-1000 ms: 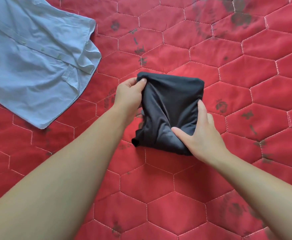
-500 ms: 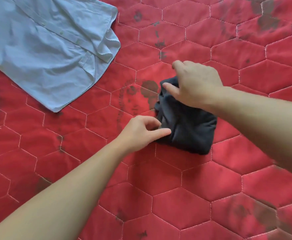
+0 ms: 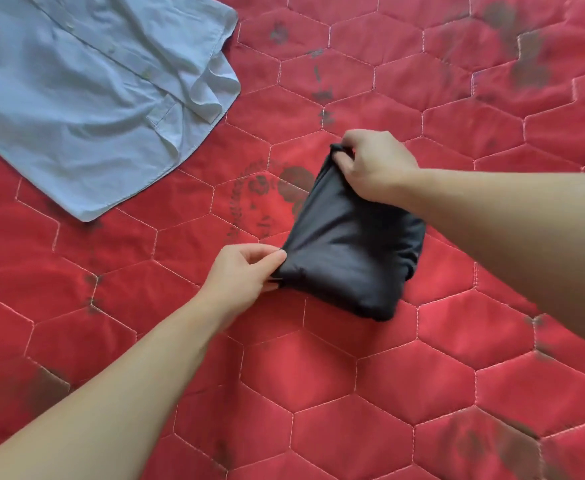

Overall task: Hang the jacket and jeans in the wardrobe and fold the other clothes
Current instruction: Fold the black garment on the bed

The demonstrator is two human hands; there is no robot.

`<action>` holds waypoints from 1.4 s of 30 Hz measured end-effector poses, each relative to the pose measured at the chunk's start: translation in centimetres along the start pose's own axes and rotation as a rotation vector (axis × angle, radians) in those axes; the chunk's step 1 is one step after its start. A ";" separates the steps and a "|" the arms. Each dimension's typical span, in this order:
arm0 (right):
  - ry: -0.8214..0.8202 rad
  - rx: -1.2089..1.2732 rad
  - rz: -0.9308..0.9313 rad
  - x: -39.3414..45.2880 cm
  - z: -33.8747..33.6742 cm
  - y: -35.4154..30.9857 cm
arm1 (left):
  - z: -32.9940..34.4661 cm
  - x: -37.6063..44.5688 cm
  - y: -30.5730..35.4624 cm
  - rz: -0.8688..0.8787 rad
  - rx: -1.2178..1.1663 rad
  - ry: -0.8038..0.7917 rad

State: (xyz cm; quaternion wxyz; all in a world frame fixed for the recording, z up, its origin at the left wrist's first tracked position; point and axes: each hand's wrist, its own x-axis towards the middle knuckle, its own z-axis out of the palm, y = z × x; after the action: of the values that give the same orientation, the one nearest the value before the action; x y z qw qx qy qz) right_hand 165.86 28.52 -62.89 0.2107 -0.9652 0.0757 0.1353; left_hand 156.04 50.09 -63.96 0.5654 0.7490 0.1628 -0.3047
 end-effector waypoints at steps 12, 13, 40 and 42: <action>0.154 0.029 -0.059 0.6 0.3 1.7 | -0.9 0.3 -1.1 0.128 0.527 0.186; 0.119 0.051 -0.052 0.9 0.4 1.7 | -0.8 0.2 -1.0 0.135 0.520 0.219; 0.221 0.704 0.318 -10.4 2.9 3.6 | 0.7 1.4 1.1 0.088 0.160 0.426; 0.275 0.810 0.350 -9.7 3.1 3.3 | 0.8 1.7 1.8 0.160 0.138 0.427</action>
State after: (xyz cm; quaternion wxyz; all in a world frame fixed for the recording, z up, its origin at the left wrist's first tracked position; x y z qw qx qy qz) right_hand 155.23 27.74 -63.99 0.5330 -0.7867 0.3115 -0.0011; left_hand 158.18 48.61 -63.91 0.4881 0.8437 0.1977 -0.1043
